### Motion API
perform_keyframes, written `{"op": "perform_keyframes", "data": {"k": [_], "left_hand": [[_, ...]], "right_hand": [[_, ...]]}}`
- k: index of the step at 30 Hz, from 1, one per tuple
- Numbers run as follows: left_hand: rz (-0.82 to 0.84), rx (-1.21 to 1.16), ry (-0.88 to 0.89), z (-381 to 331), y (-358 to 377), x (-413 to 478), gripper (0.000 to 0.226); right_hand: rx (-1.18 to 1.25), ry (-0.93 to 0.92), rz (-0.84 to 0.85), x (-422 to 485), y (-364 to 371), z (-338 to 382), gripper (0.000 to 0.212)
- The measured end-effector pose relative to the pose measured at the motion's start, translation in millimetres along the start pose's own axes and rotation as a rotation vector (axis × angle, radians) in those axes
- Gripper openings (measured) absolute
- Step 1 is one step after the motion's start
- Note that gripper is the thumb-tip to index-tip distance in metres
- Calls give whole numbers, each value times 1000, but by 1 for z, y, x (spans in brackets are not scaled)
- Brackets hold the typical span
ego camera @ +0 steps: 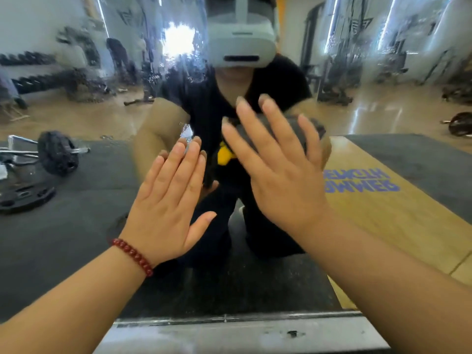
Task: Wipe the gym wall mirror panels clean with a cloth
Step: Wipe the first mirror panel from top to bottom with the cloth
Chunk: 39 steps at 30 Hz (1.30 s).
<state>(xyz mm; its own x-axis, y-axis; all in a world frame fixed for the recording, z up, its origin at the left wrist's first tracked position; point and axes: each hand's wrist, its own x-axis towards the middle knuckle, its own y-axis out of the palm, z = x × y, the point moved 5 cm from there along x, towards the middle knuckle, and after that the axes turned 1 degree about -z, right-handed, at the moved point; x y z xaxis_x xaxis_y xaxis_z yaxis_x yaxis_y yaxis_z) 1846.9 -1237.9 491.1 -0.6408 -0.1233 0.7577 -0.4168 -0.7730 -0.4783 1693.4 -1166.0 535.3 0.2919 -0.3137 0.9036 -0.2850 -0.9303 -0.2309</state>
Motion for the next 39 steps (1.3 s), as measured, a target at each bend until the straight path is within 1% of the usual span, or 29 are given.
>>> {"op": "perform_keyframes", "data": {"k": [2,4,6,7,9,12,13,14,16,20,21,22,23,24,26,27,28,29,30,31,33,35,36,37,39], "left_hand": [[-14,-9,-12,-4,2,-1,73],[-15,-16,-3,-10,5,-3,73],[4,-25,18,-17,10,-7,73],[14,-27,25,-19,12,-9,73],[24,-27,31,-23,16,-13,73],[25,-27,36,-27,20,-17,73],[23,-28,35,-28,21,-19,73],[21,-29,33,-29,22,-21,73],[19,-26,34,-31,25,-26,73],[43,-19,41,-37,36,-41,73],[54,-23,46,-39,39,-45,73],[66,-24,50,-41,41,-50,73],[76,-25,54,-43,44,-54,73],[83,-26,57,-45,45,-57,73],[92,-33,63,-47,48,-62,73],[94,-39,62,-48,49,-64,74],[93,-46,60,-49,50,-65,74],[88,-50,58,-50,51,-66,73],[83,-54,55,-51,51,-67,73],[81,-58,52,-53,52,-68,73],[91,-62,57,-57,56,-73,73],[117,-54,73,-65,62,-79,72],[128,-53,78,-69,64,-83,71],[134,-55,80,-72,67,-87,71],[133,-66,72,-77,71,-94,71]], "right_hand": [[-40,-129,114,-53,13,17,53],[-81,-261,263,-109,24,29,62],[-104,-343,364,-143,27,36,70],[-105,-355,384,-148,27,38,70],[-79,-283,345,-132,24,36,66],[5,-11,129,-81,12,16,51],[25,35,76,-71,10,10,50],[30,41,54,-70,11,9,49],[3,-37,93,-89,18,16,49],[-76,-319,355,-176,35,41,66],[-83,-357,407,-190,35,45,70],[-83,-358,432,-195,35,46,72],[-66,-313,422,-190,33,46,72],[-37,-229,372,-177,30,43,69],[26,-8,228,-141,23,30,59],[49,71,169,-126,21,22,54],[56,108,123,-118,21,17,52],[49,106,94,-117,23,16,51],[35,66,93,-125,25,19,52],[19,-2,132,-140,30,26,54],[-13,-166,275,-188,41,44,67],[-21,-279,420,-230,46,57,83],[-23,-309,462,-242,46,62,87],[-19,-319,475,-245,45,64,86],[19,-250,419,-230,43,61,75]]}}
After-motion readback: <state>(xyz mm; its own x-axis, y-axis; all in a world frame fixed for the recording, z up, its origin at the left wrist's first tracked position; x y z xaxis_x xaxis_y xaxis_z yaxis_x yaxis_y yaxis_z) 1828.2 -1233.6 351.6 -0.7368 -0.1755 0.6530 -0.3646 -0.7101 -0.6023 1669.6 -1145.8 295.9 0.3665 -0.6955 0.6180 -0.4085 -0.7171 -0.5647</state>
